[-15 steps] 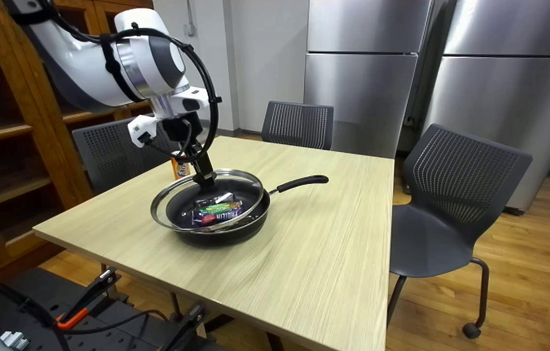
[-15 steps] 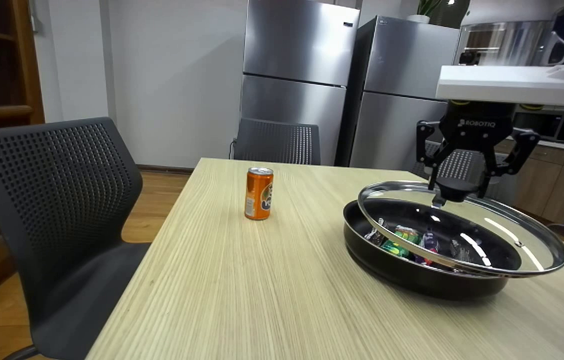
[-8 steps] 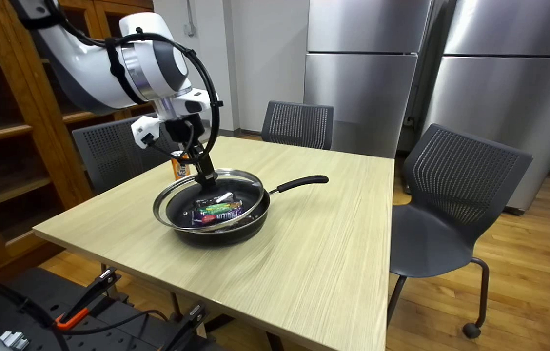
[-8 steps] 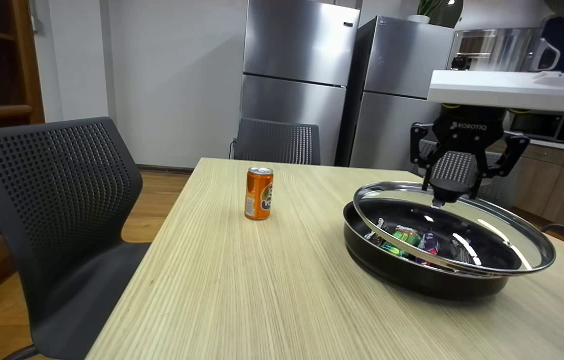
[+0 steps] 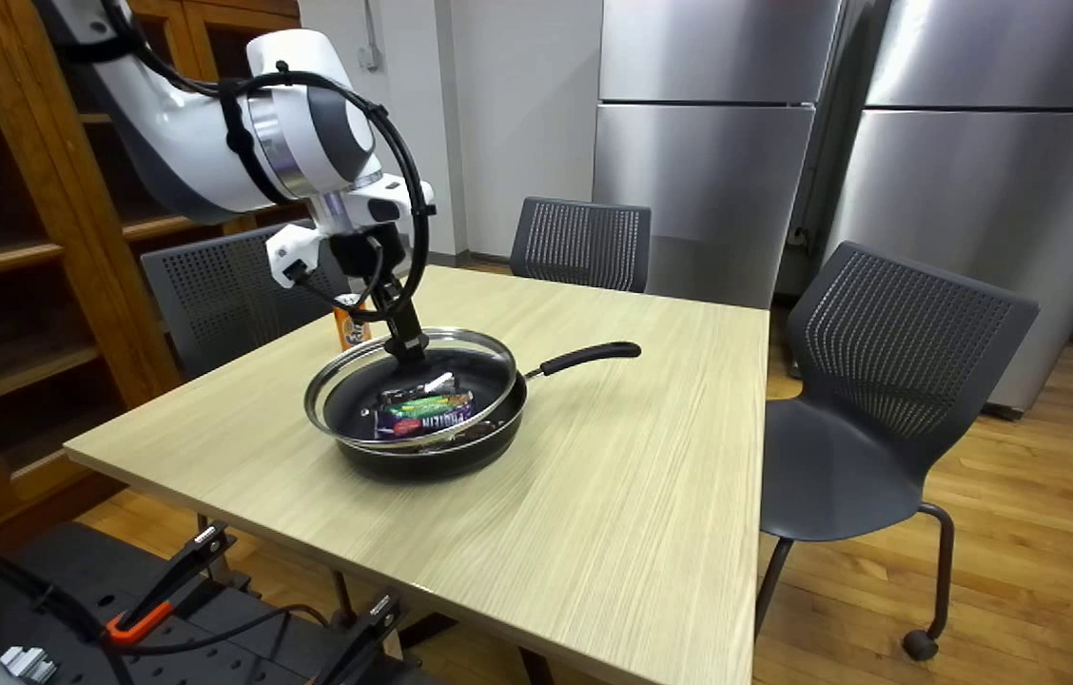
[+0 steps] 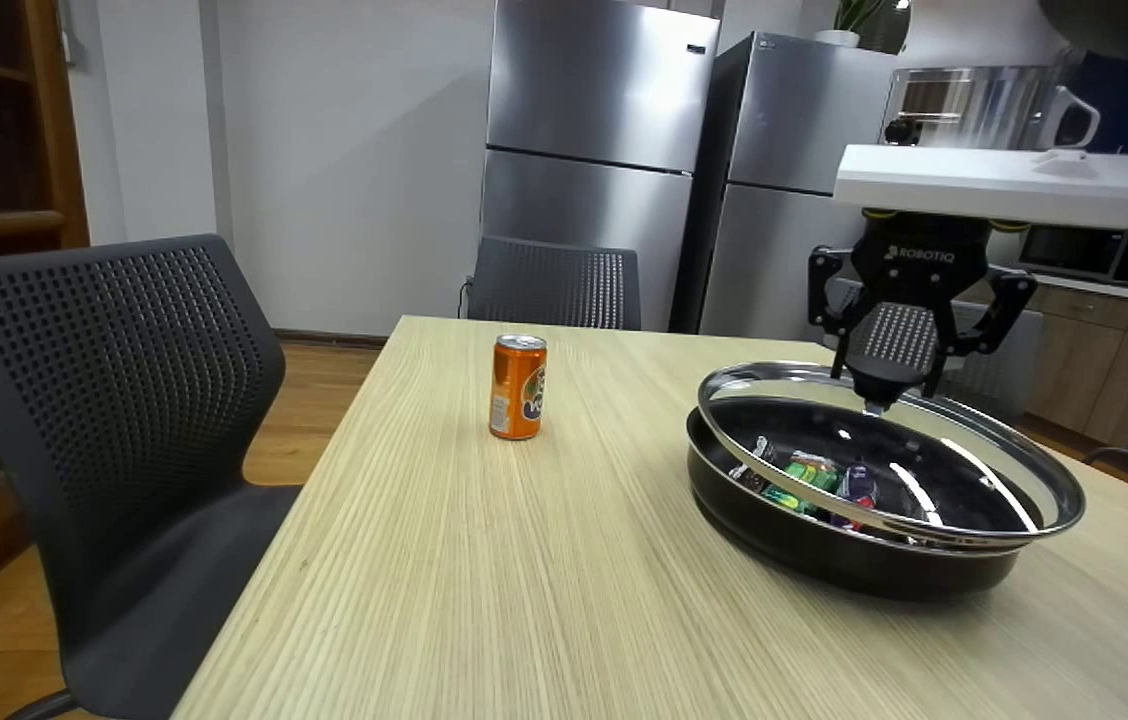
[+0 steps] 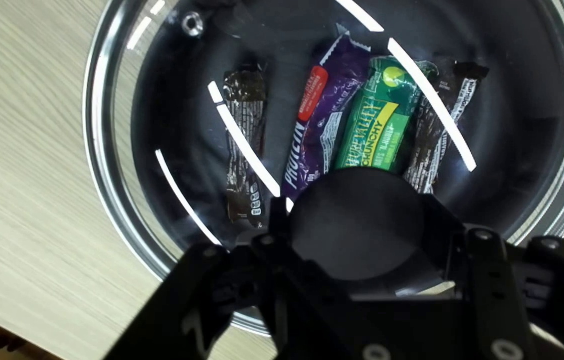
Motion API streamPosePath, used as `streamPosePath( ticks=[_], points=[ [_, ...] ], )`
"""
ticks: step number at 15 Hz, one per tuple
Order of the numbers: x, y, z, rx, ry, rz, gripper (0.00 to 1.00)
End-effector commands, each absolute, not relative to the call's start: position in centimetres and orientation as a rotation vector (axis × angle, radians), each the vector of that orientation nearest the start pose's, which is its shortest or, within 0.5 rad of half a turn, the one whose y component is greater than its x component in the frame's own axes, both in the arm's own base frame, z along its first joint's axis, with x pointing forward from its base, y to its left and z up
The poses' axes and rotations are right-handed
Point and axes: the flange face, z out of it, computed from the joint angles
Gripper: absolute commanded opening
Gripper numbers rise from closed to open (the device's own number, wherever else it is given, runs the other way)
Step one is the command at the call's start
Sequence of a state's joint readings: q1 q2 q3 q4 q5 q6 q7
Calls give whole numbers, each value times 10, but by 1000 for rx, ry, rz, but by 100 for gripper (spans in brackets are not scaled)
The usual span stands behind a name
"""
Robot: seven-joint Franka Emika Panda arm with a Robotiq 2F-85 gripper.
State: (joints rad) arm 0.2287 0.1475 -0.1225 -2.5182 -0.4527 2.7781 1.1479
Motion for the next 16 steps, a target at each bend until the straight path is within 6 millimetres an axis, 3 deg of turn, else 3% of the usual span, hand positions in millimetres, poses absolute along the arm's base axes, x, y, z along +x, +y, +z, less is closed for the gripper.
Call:
streamPosePath(
  ticks=[1, 16],
  points=[
    [484, 66, 243, -3041, 995, -353, 39],
    [498, 56, 231, -3024, 1081, -321, 39]
  ],
)
